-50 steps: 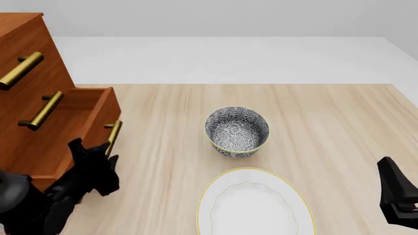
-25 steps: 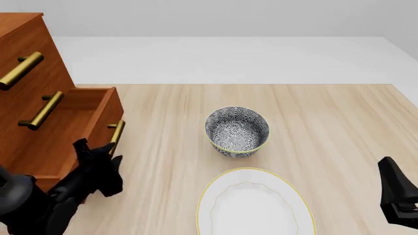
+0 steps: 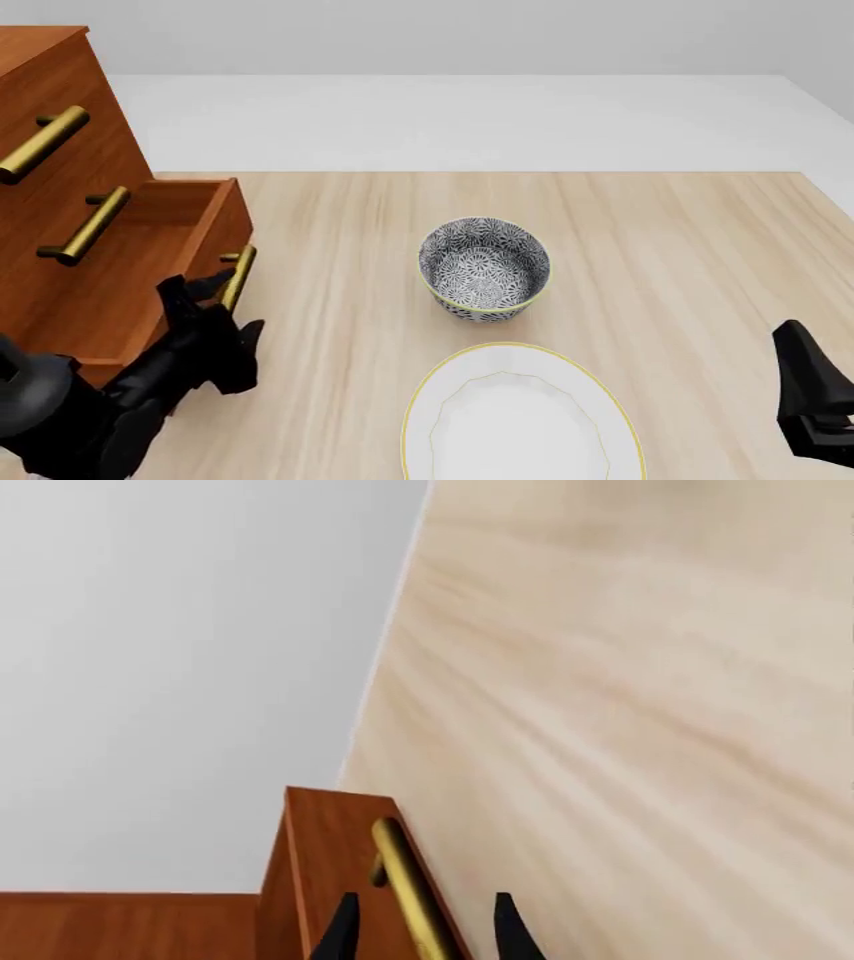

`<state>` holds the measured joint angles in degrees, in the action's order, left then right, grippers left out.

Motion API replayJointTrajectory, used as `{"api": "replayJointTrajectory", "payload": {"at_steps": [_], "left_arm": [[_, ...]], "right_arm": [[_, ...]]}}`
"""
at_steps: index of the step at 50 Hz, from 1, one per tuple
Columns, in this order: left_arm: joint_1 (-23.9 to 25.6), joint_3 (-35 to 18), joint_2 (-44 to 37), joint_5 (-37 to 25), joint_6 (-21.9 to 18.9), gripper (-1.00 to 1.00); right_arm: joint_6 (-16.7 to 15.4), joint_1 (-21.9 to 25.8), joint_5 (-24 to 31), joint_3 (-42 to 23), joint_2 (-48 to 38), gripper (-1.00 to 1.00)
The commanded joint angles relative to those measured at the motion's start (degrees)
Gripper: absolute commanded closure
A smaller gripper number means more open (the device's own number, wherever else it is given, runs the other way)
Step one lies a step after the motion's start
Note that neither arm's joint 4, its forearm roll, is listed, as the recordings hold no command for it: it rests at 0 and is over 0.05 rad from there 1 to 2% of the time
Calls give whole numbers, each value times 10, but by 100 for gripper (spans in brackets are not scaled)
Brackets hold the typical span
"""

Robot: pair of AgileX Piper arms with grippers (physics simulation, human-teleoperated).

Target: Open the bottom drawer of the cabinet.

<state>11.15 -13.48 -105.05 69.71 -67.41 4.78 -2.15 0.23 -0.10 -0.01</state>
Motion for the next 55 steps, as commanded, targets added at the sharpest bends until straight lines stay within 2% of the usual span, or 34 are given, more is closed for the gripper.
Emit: {"api": "replayJointTrajectory", "payload": {"at_steps": [1, 19, 33, 40, 48, 55], "left_arm": [[9, -1, 5, 2, -1, -100], [45, 8, 23, 2, -3, -100], [101, 34, 88, 2, 4, -100], [129, 43, 115, 2, 22, -100], [169, 57, 179, -1, 64, -100], [186, 27, 299, -133, 92, -100]], "right_arm": [[1, -1, 0, 0, 0, -100], [1, -2, -1, 0, 0, -100], [0, -3, -2, -1, 0, -100], [2, -2, -3, 0, 0, -100], [2, -1, -3, -4, 0, -100], [2, 0, 0, -10, 0, -100]]}}
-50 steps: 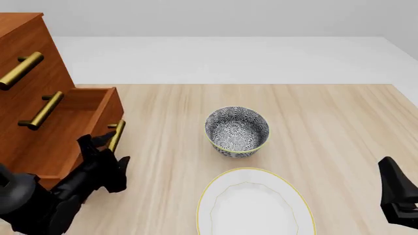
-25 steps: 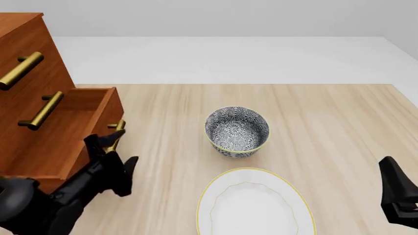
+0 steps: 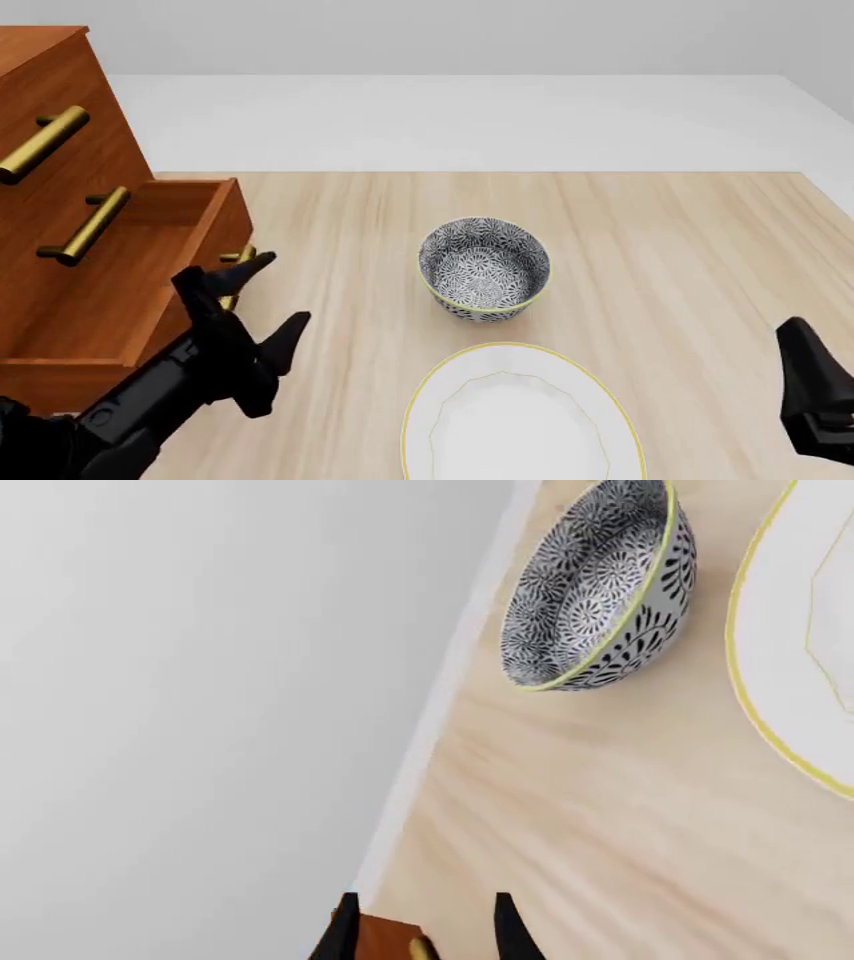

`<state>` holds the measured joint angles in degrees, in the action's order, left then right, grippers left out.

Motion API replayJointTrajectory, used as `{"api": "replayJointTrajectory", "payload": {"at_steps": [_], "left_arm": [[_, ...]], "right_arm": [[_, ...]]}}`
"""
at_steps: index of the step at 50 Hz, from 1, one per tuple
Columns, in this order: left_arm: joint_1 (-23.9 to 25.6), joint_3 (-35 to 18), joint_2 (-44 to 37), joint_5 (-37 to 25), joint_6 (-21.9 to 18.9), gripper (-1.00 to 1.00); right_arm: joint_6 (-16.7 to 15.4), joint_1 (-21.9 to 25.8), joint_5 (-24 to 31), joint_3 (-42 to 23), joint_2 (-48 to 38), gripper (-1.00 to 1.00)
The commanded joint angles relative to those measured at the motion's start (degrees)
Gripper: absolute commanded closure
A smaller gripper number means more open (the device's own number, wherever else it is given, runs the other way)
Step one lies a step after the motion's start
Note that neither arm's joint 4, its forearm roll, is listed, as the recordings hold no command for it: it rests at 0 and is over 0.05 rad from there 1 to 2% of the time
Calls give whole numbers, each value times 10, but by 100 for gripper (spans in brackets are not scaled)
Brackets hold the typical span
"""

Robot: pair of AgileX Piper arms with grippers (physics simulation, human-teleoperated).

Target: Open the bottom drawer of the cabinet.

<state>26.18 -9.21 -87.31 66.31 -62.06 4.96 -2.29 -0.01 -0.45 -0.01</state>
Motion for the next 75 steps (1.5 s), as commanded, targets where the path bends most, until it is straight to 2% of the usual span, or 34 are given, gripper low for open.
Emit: {"api": "replayJointTrajectory", "payload": {"at_steps": [1, 7, 15, 19, 25, 31, 33, 34, 37, 38, 39, 41, 43, 44, 45, 46, 48, 52, 53, 54, 56, 57, 58, 60, 61, 63, 64, 65, 68, 72, 73, 75], "left_arm": [[37, -19, 131, -112, 39, -100], [40, -43, 184, -178, 51, -100], [42, -96, 272, -311, 89, -100], [40, -146, 320, -427, 147, -100], [36, -178, 352, -514, 184, -100], [13, -236, 378, -630, 265, -100], [10, -263, 383, -676, 305, -100], [9, -263, 386, -682, 303, -100], [2, -286, 391, -724, 341, -100], [-7, -287, 388, -732, 340, -100], [-4, -297, 389, -744, 362, -100], [-18, -309, 392, -770, 376, -100], [-21, -329, 395, -800, 420, -100], [-34, -331, 393, -811, 418, -100], [-23, -338, 395, -819, 444, -100], [-48, -338, 389, -835, 436, -100], [-39, -352, 394, -853, 485, -100], [-50, -353, 392, -874, 505, -100], [-56, -355, 393, -880, 516, -100], [-58, -360, 392, -887, 544, -100], [-72, -362, 394, -902, 550, -100], [-69, -364, 394, -905, 570, -100], [-71, -360, 392, -910, 558, -100], [-88, -363, 395, -917, 584, -100], [-87, -362, 395, -918, 579, -100], [-95, -362, 396, -922, 596, -100], [-115, -360, 390, -929, 591, -100], [-100, -359, 396, -925, 600, -100], [-113, -356, 391, -930, 627, -100], [-123, -346, 390, -929, 639, -100], [-127, -343, 387, -929, 653, -100], [-135, -336, 388, -924, 649, -100]], "right_arm": [[0, 2, 4, -8, 0, -100], [2, 2, 2, -8, 0, -100], [1, 3, 6, -14, 0, -100], [2, 4, 7, -18, 0, -100], [0, 6, 8, -21, 0, -100], [1, 9, 8, -23, 0, -100], [1, 10, 11, -27, 0, -100], [0, 10, 10, -26, 0, -100], [1, 12, 9, -25, 0, -100], [1, 12, 9, -25, 0, -100], [1, 12, 9, -25, 0, -100], [1, 12, 9, -25, 0, -100], [1, 12, 9, -25, 0, -100], [1, 13, 11, -26, 0, -100], [1, 13, 11, -27, 0, -100], [1, 13, 11, -27, 0, -100], [1, 14, 11, -29, 0, -100], [1, 15, 11, -29, 0, -100], [2, 16, 11, -29, 0, -100], [1, 16, 11, -30, 0, -100], [1, 16, 11, -29, 0, -100], [1, 17, 11, -30, 0, -100], [1, 17, 10, -29, 0, -100], [1, 17, 11, -30, 0, -100], [1, 18, 12, -31, 0, -100], [1, 18, 12, -31, 0, -100], [0, 19, 12, -31, 0, -100], [1, 19, 13, -32, 0, -100], [0, 19, 13, -32, 0, -100], [1, 19, 14, -33, 0, -100], [1, 20, 15, -35, 0, -100], [1, 20, 15, -36, 0, -100]]}}
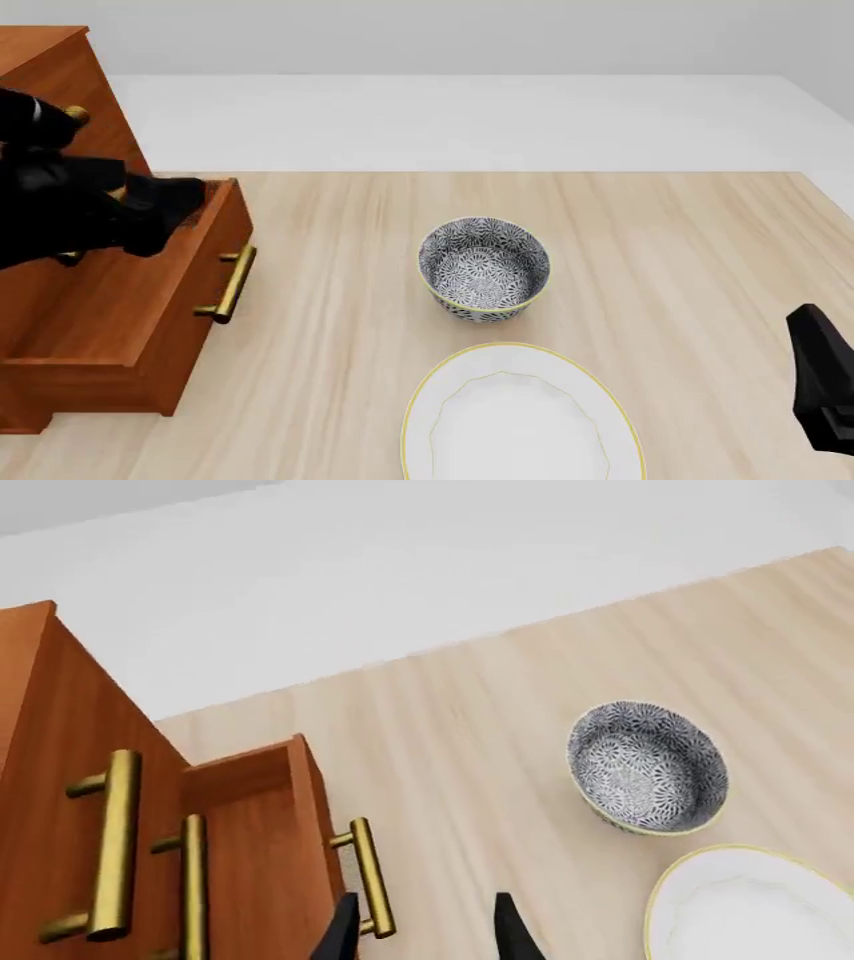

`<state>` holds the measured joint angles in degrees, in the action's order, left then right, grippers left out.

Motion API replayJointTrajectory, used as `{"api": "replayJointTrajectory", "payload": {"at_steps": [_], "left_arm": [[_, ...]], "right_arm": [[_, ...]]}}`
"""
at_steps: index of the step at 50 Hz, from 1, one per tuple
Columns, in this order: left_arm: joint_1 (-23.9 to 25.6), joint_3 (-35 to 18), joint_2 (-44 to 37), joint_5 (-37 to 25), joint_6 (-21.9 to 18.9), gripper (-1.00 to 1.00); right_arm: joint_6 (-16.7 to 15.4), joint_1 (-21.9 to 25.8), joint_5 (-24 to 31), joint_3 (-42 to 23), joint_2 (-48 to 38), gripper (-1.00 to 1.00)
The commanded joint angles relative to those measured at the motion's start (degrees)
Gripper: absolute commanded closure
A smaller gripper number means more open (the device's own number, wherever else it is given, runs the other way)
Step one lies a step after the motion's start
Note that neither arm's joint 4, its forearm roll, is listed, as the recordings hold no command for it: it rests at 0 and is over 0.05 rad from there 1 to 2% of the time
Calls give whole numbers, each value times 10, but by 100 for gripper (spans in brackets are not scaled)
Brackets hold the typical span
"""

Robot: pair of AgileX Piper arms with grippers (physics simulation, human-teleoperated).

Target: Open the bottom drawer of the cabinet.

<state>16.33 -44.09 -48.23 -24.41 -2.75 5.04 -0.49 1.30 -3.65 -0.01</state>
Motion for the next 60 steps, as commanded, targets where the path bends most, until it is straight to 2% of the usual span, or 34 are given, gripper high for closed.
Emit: {"api": "replayJointTrajectory", "payload": {"at_steps": [1, 17, 23, 25, 33, 35, 40, 45, 51, 60], "left_arm": [[-39, 16, -3, -15, 58, -100], [-85, 56, -47, 35, 82, -100], [-115, 60, -62, 53, 62, -100], [-115, 63, -69, 58, 71, -100], [-141, 77, -97, 88, 55, -100], [-140, 82, -101, 93, 63, -100], [-146, 99, -114, 115, 52, -100], [-151, 114, -142, 143, 58, -100], [-159, 132, -169, 179, 41, -100], [-163, 151, -205, 219, 45, -100]], "right_arm": [[0, 3, 3, -4, 0, -100], [0, 6, 3, -4, 0, -100], [2, 4, 0, 0, 0, -100], [2, 4, 0, 0, 0, -100], [2, 2, -1, 2, 0, -100], [3, 1, -1, 2, 0, -100], [2, 2, -2, 4, 0, -100], [2, 2, -4, 7, 0, -100], [1, 0, -1, 4, 0, -100], [-1, -3, 2, 2, 0, -100]]}}
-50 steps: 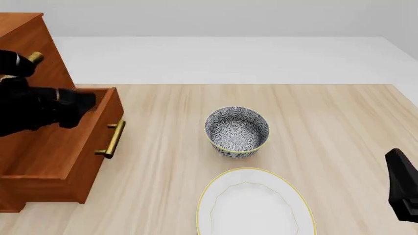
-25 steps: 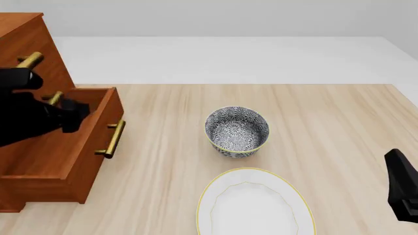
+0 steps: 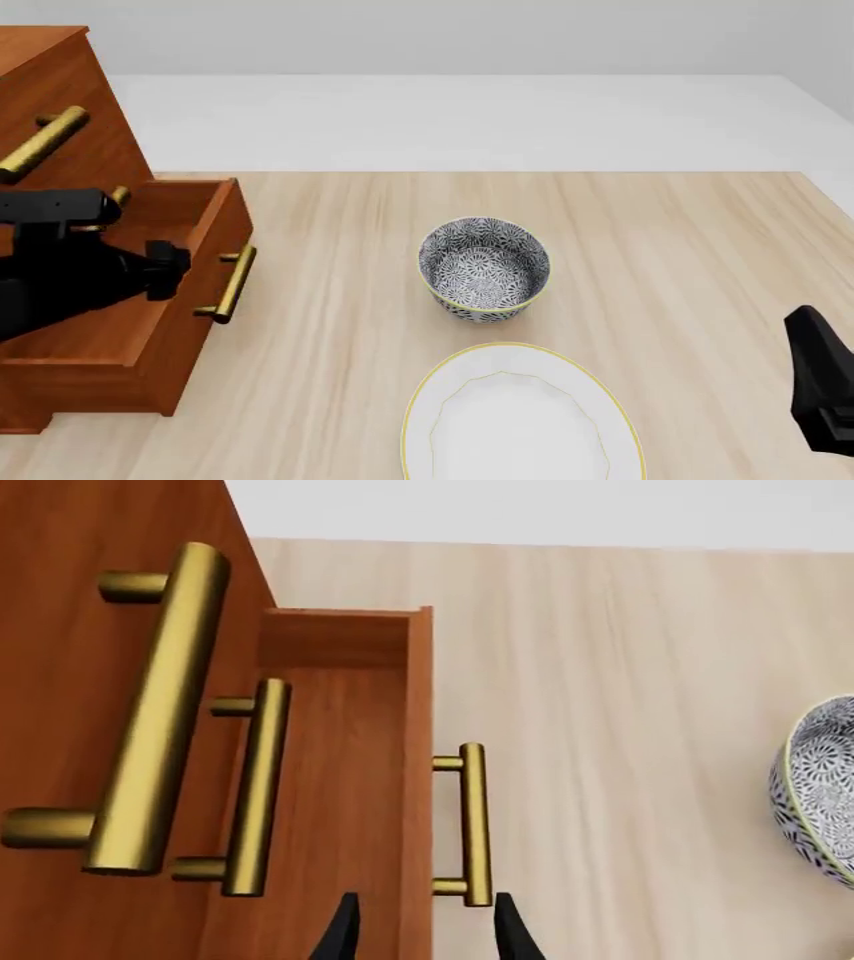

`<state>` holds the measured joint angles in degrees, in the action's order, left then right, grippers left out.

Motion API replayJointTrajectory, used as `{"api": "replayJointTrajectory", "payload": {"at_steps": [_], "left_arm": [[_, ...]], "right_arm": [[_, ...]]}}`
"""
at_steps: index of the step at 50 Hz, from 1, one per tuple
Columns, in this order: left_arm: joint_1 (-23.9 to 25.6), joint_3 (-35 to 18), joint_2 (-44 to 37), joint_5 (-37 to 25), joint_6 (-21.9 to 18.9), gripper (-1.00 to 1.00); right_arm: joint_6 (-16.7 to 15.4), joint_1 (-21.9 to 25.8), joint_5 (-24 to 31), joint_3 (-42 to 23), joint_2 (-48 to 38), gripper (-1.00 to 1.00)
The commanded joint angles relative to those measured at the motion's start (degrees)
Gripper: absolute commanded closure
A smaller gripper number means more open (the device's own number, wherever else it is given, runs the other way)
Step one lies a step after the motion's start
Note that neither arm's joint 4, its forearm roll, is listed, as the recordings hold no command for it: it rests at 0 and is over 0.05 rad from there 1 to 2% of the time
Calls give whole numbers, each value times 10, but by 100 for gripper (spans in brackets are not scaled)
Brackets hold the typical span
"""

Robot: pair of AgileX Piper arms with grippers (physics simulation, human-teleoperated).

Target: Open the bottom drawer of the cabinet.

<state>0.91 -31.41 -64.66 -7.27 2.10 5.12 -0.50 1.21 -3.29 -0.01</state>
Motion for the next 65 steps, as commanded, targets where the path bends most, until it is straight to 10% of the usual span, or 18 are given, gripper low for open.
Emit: {"api": "replayJointTrajectory", "payload": {"at_steps": [1, 65], "left_arm": [[-10, 26, -43, 51, -6, -100], [47, 85, -186, 193, 29, -100]], "right_arm": [[-2, -3, 4, -2, 0, -100], [-2, -9, 2, 3, 0, -100]]}}
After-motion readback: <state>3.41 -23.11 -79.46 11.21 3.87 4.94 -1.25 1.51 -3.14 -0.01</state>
